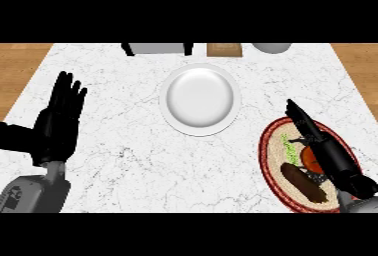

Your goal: Pick the tomato from the placemat and place it in the plate

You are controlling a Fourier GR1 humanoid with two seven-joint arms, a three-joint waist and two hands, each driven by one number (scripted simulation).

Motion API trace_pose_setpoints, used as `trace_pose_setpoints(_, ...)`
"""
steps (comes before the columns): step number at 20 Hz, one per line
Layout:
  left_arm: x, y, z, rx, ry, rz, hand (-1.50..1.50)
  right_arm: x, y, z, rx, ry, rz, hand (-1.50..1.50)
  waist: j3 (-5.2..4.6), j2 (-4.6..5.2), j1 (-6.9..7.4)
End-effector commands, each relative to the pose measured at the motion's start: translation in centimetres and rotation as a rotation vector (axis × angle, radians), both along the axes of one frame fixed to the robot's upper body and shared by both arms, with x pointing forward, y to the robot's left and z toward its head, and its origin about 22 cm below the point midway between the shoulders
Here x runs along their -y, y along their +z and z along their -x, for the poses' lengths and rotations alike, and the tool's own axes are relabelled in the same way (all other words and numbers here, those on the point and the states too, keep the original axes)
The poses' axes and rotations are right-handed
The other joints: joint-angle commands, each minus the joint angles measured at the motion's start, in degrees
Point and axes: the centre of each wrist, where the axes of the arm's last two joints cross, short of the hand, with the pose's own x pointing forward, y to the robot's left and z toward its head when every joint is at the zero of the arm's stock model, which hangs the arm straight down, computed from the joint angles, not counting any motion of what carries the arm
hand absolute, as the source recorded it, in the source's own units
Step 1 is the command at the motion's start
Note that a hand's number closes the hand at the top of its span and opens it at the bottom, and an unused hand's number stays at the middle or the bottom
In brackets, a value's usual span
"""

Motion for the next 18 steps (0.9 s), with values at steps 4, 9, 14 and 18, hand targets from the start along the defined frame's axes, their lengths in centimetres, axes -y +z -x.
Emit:
trace_pose_setpoints(4,-2.1,0.0,-0.1,-0.017,-0.019,-0.258,0.00,1.2,2.5,-2.3,0.215,-0.587,-0.399,-1.50,-0.98,2.46,-3.24)
trace_pose_setpoints(9,-2.3,-0.7,0.3,-0.057,-0.090,-0.353,0.00,10.4,0.1,0.4,0.163,-0.921,0.308,1.50,-2.21,4.25,-3.72)
trace_pose_setpoints(14,-1.2,-0.1,-1.5,-0.080,-0.161,-0.382,0.00,-2.5,-4.6,-1.4,0.176,-1.236,-0.154,-1.50,-1.33,3.25,-1.19)
trace_pose_setpoints(18,-0.5,-0.9,-1.6,-0.084,-0.168,-0.402,0.00,-4.3,-7.1,-1.0,0.222,-1.330,0.032,-1.50,-1.42,2.93,-0.32)
